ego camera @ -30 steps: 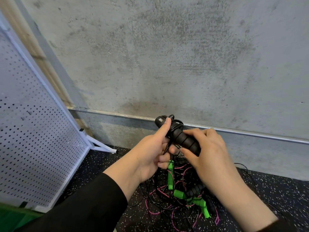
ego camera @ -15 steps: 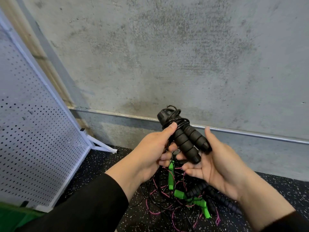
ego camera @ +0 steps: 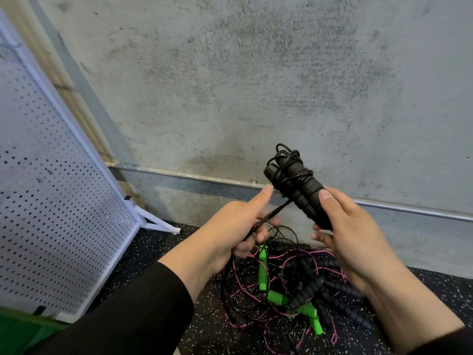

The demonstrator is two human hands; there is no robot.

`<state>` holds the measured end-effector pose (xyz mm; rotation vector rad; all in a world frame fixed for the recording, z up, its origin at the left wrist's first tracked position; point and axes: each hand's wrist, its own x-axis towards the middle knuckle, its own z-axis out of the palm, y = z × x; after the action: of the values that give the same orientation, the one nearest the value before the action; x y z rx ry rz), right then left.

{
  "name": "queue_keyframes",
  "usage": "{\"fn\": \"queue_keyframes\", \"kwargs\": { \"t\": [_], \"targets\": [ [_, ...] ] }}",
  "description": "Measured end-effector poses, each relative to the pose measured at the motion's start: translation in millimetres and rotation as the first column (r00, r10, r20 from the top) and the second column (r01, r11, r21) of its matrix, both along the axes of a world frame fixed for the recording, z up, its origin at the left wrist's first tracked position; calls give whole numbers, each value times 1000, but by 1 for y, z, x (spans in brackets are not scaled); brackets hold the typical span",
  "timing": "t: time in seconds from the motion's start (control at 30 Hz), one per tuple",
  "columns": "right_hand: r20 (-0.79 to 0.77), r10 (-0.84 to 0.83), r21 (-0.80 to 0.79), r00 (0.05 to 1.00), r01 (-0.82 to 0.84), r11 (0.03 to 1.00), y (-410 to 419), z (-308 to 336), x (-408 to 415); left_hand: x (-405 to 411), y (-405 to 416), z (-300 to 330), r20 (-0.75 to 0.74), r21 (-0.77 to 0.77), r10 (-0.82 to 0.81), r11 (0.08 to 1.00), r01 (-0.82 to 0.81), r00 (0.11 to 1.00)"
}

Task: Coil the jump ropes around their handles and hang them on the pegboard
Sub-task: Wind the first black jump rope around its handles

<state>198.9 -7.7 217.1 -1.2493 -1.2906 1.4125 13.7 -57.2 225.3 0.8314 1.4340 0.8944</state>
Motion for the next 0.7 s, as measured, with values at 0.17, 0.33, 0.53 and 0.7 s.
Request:
{"fn": "queue_keyframes", "kwargs": {
  "t": [0.17, 0.33, 0.53, 0.7],
  "targets": [
    [243, 72, 144, 967, -109, 984, 8, 2, 12, -7, 4, -1, 30, 1, 107, 994, -107, 994],
    [457, 91, 194, 885, -199, 961, 7, -4, 10, -7, 5, -3, 58, -26, 156, 988, -155, 986],
    [599, 94, 252, 795, -298, 921, 0, -14, 0, -3, 5, -4, 153, 3, 174, 984, -177, 973],
    [651, 63, 298, 757, -330, 896, -4, -16, -1, 3, 3, -8, 165, 38, 161, 985, -169, 973]
  ]
}}
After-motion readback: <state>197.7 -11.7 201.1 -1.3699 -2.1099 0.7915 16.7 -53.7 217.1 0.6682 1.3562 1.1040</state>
